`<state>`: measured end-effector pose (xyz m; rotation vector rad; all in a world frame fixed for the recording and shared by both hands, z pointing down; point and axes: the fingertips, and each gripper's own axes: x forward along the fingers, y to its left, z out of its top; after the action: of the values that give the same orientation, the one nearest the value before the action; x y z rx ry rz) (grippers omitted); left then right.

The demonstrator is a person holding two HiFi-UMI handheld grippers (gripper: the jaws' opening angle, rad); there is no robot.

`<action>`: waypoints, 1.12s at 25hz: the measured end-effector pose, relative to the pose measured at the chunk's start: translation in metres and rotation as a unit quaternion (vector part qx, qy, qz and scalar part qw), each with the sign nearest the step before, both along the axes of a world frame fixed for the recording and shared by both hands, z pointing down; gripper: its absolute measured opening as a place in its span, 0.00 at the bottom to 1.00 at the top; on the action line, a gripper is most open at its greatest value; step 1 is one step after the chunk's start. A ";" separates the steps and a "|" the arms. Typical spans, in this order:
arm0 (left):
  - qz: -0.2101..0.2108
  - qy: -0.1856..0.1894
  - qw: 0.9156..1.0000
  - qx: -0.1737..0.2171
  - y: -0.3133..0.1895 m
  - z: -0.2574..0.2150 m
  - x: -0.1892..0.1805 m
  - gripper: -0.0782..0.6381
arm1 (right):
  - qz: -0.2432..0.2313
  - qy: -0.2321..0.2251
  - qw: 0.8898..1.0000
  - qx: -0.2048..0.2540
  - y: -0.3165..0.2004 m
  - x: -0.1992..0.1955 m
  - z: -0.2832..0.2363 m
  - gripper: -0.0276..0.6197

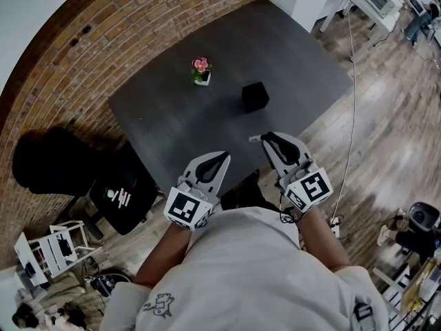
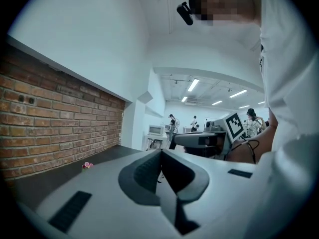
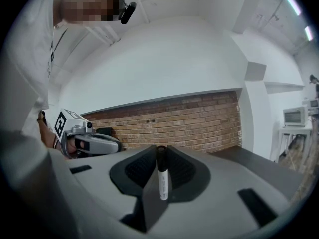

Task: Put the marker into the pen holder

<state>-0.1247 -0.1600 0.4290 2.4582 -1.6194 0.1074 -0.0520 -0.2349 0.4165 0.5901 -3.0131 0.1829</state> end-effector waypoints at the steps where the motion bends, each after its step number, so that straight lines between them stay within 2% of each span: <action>1: 0.000 0.002 1.000 -0.003 -0.008 0.002 0.001 0.12 | -0.001 0.002 1.000 -0.001 -0.008 0.000 0.002 0.15; 9: -0.011 0.009 1.000 -0.022 -0.076 0.021 0.005 0.12 | -0.015 0.024 0.999 -0.016 -0.081 -0.002 0.023 0.16; 20: -0.038 0.011 0.999 -0.021 -0.166 0.031 0.005 0.12 | -0.044 0.041 0.998 -0.035 -0.169 -0.018 0.059 0.16; 28: -0.049 0.002 0.997 -0.060 -0.204 0.069 -0.002 0.12 | -0.067 0.062 0.994 -0.051 -0.203 -0.034 0.098 0.16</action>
<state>-0.1269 -0.3638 0.4978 2.2858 -1.6764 0.1786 -0.0858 -0.4377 0.5148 0.3726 -2.8890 0.2807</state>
